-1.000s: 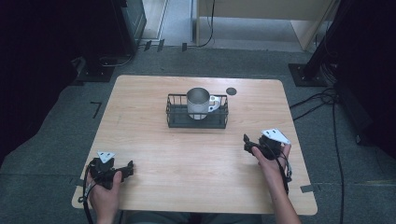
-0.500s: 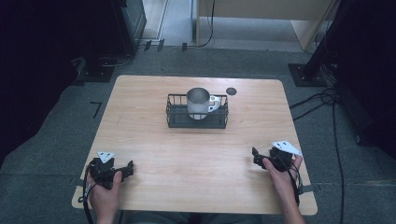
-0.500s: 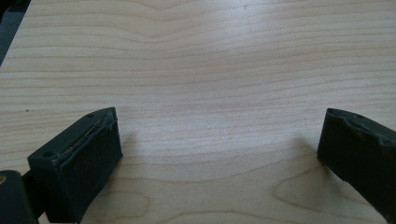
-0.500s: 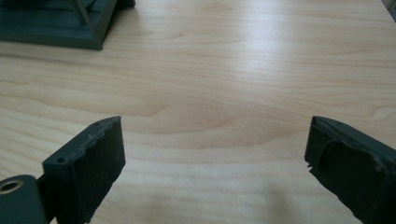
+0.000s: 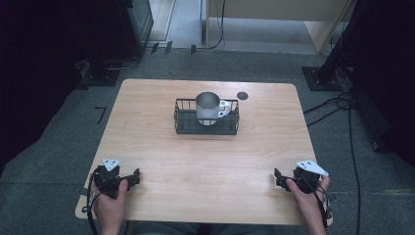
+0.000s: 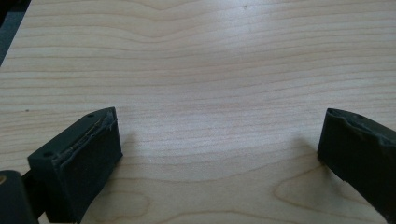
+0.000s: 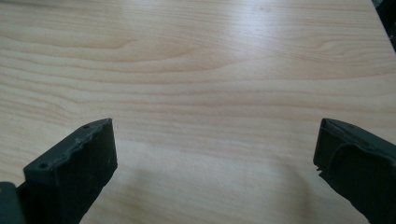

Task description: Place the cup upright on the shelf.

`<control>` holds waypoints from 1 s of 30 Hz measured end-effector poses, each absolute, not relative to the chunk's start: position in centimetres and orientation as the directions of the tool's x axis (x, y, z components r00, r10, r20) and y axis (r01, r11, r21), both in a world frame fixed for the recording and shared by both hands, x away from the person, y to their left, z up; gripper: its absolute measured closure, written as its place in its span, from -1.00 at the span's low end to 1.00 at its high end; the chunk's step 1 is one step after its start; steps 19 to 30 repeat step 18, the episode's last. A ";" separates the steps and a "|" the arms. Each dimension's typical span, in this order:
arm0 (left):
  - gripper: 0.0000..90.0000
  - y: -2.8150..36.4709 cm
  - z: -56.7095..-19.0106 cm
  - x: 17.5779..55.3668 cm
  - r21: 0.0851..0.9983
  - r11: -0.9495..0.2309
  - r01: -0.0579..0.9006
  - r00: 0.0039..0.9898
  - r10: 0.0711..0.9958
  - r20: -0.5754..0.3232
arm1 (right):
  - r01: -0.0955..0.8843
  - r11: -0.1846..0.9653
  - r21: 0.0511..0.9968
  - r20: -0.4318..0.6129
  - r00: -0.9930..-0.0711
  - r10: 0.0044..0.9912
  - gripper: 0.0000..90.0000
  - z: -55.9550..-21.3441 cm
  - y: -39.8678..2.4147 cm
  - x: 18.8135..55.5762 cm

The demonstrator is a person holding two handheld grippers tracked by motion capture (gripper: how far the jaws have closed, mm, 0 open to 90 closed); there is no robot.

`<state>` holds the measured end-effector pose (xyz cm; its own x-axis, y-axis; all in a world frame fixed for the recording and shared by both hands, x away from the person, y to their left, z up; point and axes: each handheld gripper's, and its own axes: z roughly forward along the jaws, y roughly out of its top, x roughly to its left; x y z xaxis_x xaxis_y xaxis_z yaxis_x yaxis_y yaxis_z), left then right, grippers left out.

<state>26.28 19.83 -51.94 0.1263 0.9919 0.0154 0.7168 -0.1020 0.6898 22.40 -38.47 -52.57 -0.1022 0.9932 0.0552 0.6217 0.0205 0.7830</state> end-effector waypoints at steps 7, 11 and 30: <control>-1.00 19.8 -51.9 26.3 0.691 -0.101 0.716 0.125 0.992 0.015 | 0.663 0.018 0.749 0.052 -0.086 0.995 -1.00 -52.8 -39.8 20.7; -1.00 19.8 -51.9 26.3 0.690 -0.101 0.717 0.125 0.992 0.015 | 0.690 0.029 0.723 0.041 -0.085 0.996 -1.00 -52.9 -40.8 20.3; -1.00 19.8 -51.9 26.3 0.690 -0.101 0.717 0.126 0.992 0.015 | 0.697 0.062 0.714 0.028 -0.117 0.993 -1.00 -53.0 -41.7 20.1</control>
